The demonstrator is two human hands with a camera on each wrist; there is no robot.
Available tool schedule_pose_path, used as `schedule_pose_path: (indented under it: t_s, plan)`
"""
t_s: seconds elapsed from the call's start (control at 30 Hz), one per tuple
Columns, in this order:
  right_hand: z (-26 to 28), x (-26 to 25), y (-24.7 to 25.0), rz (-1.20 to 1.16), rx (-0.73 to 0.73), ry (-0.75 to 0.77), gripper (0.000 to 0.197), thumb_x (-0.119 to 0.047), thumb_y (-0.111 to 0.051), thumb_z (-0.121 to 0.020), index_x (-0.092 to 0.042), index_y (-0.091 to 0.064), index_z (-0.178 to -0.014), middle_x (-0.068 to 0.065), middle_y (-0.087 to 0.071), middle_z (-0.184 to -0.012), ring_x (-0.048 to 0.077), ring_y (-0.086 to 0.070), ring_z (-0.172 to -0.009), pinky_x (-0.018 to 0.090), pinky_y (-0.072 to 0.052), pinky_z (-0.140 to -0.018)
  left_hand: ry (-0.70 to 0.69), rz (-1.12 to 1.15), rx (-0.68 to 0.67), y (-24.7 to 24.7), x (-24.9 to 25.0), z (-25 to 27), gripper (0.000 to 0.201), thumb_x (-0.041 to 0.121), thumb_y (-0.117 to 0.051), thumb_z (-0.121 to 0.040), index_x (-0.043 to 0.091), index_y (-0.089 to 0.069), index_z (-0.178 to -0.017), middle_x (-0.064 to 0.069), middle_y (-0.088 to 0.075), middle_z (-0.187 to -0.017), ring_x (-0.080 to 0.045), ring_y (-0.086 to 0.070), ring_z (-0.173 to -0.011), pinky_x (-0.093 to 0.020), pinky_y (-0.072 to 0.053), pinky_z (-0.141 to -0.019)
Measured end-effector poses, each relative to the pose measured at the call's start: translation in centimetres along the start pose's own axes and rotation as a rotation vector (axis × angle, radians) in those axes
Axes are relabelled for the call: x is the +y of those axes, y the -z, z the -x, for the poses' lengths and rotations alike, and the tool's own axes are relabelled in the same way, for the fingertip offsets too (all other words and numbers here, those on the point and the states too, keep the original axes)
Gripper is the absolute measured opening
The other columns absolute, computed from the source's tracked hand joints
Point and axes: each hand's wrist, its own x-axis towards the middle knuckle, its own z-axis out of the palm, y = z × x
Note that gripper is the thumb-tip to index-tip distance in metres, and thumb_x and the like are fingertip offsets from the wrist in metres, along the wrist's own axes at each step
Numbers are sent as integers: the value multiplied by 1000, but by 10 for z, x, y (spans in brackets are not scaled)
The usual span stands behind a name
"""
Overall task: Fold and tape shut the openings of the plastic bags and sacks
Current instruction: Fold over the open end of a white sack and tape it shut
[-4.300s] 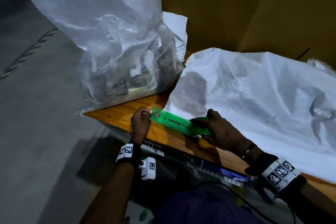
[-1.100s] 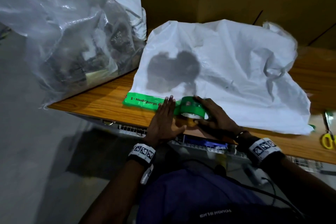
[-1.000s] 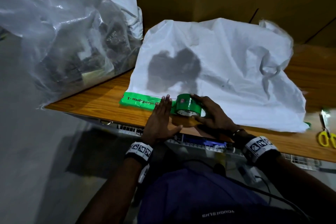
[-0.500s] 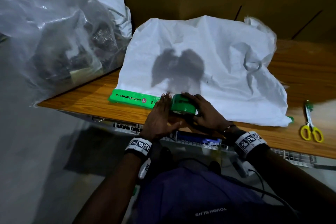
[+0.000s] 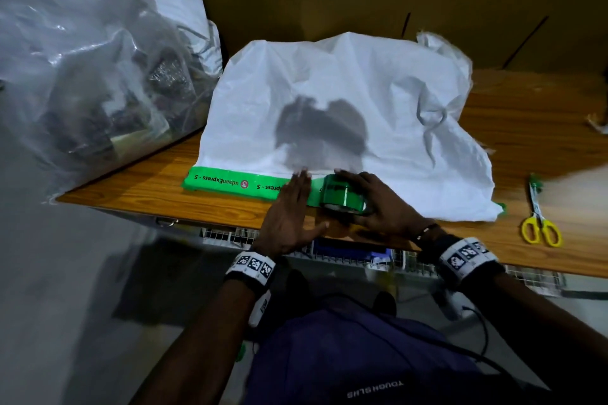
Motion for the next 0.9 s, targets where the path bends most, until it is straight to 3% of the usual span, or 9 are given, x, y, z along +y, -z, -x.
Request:
schedule_pose_path:
  t_s: [0.1, 0.17, 0.27, 0.37, 0.47, 0.53, 0.63, 0.73, 0.9]
  plan:
    - [1, 0, -12, 49, 48, -17, 85, -37, -74, -97, -39, -23, -165, 4, -54, -116, 22, -48, -108, 46, -48, -93, 12, 9, -45, -10, 8, -4, 113, 75, -49, -94, 7, 6, -166, -7, 13, -174, -21, 10, -161, -47, -11, -131]
    - [-2, 0, 3, 160, 15, 15, 82, -44, -70, -94, -41, -26, -164, 1, -51, -100, 21, -43, -96, 47, -47, -79, -3, -3, -55, -10, 3, -5, 113, 72, -52, -95, 7, 7, -165, -6, 15, -174, -21, 10, -161, -47, -13, -130]
    - [4, 8, 43, 458, -52, 65, 85, -56, -69, -85, -49, -29, -160, -1, -51, -94, 21, -44, -91, 40, -49, -64, -17, -26, -41, -10, 4, -5, 113, 69, -55, -95, 7, 9, -165, -6, 15, -174, -21, 10, -161, -47, -14, -130]
    - [20, 22, 60, 494, -49, 61, 86, -51, -72, -89, -49, -26, -161, -7, -52, -104, 16, -43, -96, 40, -51, -70, 19, -47, -31, -13, 8, -6, 112, 72, -51, -96, 7, 9, -165, -7, 15, -174, -21, 11, -161, -46, -12, -130]
    - [35, 33, 48, 161, -8, 42, 89, -42, -79, -92, -41, -26, -164, -4, -49, -126, 17, -50, -114, 41, -52, -94, 34, -53, -4, -13, 21, -9, 112, 73, -50, -95, 5, 7, -165, -10, 14, -174, -23, 11, -161, -44, -7, -131]
    - [40, 38, 33, 48, 8, 13, 94, -36, -80, -92, -37, -21, -165, -1, -49, -134, 20, -52, -121, 44, -51, -100, 7, -70, -26, -19, 39, -16, 113, 74, -46, -94, 6, 9, -165, -10, 15, -174, -22, 13, -161, -43, -3, -131]
    - [41, 38, 23, 13, 58, 2, 86, -32, -75, -97, -34, -23, -165, 5, -52, -128, 24, -56, -112, 46, -52, -92, 54, -46, -100, -29, 53, -25, 115, 82, -39, -91, 9, 10, -165, -8, 17, -174, -20, 15, -160, -45, -5, -131]
    - [42, 40, 45, 137, -24, 40, 88, -30, -76, -93, -38, -26, -164, 1, -43, -109, 19, -46, -95, 38, -47, -78, 38, -80, -99, -31, 48, -23, 114, 78, -42, -94, 8, 13, -164, -7, 20, -173, -19, 16, -160, -44, -7, -131]
    - [52, 48, 91, 415, -109, 96, 95, -52, -76, -82, -44, -27, -162, -2, -38, -99, 17, -38, -89, 36, -38, -72, -1, -65, -61, -28, 51, -23, 112, 75, -46, -96, 8, 12, -165, -7, 18, -174, -19, 15, -160, -45, -10, -131]
